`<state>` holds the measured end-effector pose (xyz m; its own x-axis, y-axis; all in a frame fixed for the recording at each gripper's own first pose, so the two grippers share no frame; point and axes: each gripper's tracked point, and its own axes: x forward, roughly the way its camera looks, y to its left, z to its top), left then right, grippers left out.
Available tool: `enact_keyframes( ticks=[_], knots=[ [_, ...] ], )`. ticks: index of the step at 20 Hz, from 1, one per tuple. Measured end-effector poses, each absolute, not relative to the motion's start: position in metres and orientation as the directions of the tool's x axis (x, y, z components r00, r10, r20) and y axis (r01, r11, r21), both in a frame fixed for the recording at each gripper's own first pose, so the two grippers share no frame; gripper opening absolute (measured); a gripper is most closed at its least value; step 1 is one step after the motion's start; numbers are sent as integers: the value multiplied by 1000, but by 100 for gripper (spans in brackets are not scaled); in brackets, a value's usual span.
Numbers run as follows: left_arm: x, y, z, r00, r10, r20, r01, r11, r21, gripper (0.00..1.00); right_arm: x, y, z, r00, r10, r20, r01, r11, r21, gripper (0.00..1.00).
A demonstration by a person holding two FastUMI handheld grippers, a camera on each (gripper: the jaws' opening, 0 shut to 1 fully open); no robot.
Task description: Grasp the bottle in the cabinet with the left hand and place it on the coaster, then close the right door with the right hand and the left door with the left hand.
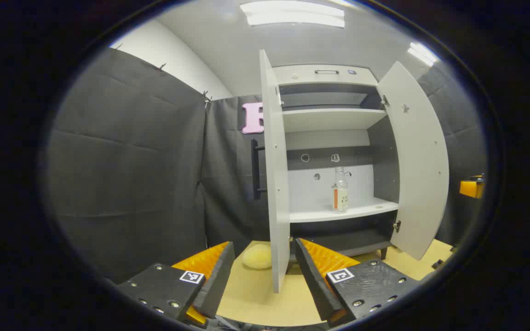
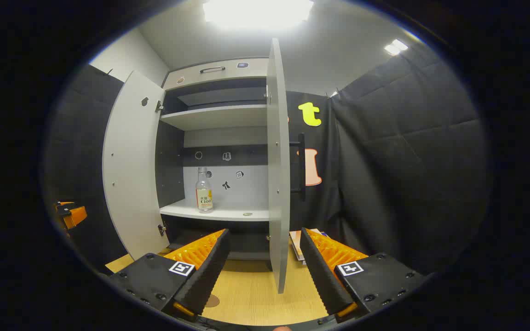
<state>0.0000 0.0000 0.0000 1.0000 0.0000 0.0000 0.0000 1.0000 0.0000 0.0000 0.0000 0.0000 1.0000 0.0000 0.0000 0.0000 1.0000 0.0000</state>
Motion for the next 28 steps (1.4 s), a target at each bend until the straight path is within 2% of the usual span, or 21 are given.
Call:
enact_keyframes(
  ticks=[16, 24, 25, 26, 28],
  knots=[
    [5, -21, -1, 1000, -9, -3, 9, 1000, 12, 82, 13, -16, -8, 1000, -2, -16, 1, 999, -39, 96],
    [17, -68, 11, 998, -66, -4, 66, 998, 16, 82, 13, -44, -21, 1000, -3, -30, 1, 999, -53, 96],
    [20, -77, 12, 997, -72, -10, 72, 997, 7, 80, 12, -49, -23, 1000, -1, -30, -1, 999, -51, 96],
    [24, -85, 13, 997, -78, -14, 78, 997, -1, 82, 11, -55, -24, 1000, -1, -28, 0, 999, -47, 97],
    [32, -99, 14, 996, -87, -15, 87, 996, -11, 81, 11, -66, -27, 1000, 5, -27, -6, 999, -41, 96]
  ],
)
